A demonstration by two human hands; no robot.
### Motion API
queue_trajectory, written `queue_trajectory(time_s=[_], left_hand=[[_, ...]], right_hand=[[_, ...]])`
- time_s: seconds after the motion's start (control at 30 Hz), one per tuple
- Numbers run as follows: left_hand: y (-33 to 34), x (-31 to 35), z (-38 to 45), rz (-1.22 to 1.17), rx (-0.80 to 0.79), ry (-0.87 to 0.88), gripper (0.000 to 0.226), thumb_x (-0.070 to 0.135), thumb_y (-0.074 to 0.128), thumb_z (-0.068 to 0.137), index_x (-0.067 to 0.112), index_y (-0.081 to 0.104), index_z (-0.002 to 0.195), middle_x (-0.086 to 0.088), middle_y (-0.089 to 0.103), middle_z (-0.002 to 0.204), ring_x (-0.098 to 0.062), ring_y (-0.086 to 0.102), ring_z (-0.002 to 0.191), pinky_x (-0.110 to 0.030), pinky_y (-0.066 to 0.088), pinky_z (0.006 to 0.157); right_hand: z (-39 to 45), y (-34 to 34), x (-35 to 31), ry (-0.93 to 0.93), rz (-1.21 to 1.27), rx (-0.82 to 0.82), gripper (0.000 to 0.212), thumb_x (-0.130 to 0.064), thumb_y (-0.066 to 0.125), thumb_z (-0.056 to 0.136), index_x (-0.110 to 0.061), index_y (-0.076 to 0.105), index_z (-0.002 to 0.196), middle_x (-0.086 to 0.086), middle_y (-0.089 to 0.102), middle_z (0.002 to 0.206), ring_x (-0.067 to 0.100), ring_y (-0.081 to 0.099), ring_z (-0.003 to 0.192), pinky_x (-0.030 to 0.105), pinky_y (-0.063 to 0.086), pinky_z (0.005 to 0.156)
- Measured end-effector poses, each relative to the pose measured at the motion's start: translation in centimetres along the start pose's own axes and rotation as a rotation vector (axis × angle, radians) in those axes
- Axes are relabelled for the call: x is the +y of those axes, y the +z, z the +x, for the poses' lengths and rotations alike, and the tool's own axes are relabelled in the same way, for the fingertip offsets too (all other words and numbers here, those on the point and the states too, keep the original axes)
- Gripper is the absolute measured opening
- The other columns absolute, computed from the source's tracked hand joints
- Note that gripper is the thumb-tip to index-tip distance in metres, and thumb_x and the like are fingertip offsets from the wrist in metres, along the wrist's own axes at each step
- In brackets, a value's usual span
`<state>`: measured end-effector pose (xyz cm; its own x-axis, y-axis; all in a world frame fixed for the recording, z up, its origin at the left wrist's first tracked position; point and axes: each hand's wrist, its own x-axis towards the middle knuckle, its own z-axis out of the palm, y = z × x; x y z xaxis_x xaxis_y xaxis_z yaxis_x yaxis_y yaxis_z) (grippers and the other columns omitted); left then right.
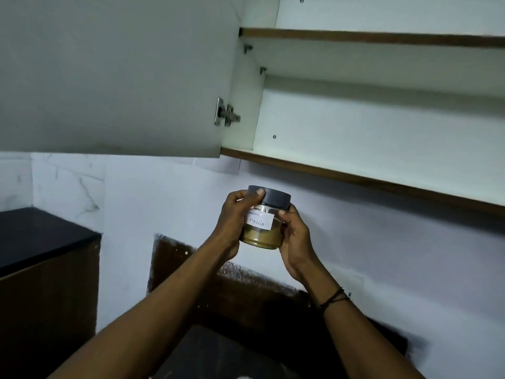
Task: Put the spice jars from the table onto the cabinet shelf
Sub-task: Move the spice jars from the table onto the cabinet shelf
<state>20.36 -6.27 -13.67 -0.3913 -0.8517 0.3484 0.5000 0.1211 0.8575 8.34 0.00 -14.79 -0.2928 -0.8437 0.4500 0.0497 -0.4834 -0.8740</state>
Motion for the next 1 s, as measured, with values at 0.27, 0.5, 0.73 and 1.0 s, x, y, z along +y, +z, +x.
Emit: queue_trajectory(time_s=[0.27,0.5,0.73,1.0], left_hand=[[2.0,3.6,2.3,-0.009,-0.013,0.085,0.046,0.033,0.061,0.075,0.017,0.06,0.117,-0.004,0.069,0.107,-0.021,0.062,0.099,-0.035,0.05,0.074],[3.8,7.8,6.6,-0.019,-0.04,0.204,0.027,0.006,0.054,0.09,0.02,0.065,0.11,0.0,0.073,0.089,-0.01,0.066,0.078,-0.025,0.051,0.064],[4.4,8.4,10.8,0.13,0.123,0.33,0.019,0.017,0.065,0.092,0.022,0.066,0.11,0.0,0.069,0.11,-0.015,0.065,0.096,-0.035,0.055,0.08],[5.1,9.2,16.1,0.326,0.256,0.385,0.021,0.021,0.052,0.099,0.017,0.063,0.117,-0.007,0.067,0.117,-0.024,0.064,0.107,-0.045,0.055,0.094]], right_hand=[[2.9,0.0,-3.4,-0.135,-0.104,0.201,0.027,-0.039,0.057,0.08,-0.024,0.053,0.103,-0.001,0.064,0.105,0.018,0.061,0.095,0.033,0.049,0.072],[7.5,0.5,-8.2,-0.344,-0.147,0.349,0.017,-0.039,0.059,0.087,-0.024,0.053,0.09,-0.003,0.059,0.087,0.012,0.056,0.08,0.032,0.044,0.069],[11.5,1.1,-9.9,-0.376,-0.241,0.401,0.01,-0.022,0.058,0.091,-0.03,0.062,0.095,-0.008,0.067,0.098,0.011,0.063,0.089,0.022,0.049,0.069],[17.1,2.0,-9.9,-0.321,-0.609,0.307,0.035,-0.004,0.05,0.089,-0.018,0.062,0.119,0.003,0.064,0.114,0.019,0.06,0.099,0.023,0.045,0.074]])
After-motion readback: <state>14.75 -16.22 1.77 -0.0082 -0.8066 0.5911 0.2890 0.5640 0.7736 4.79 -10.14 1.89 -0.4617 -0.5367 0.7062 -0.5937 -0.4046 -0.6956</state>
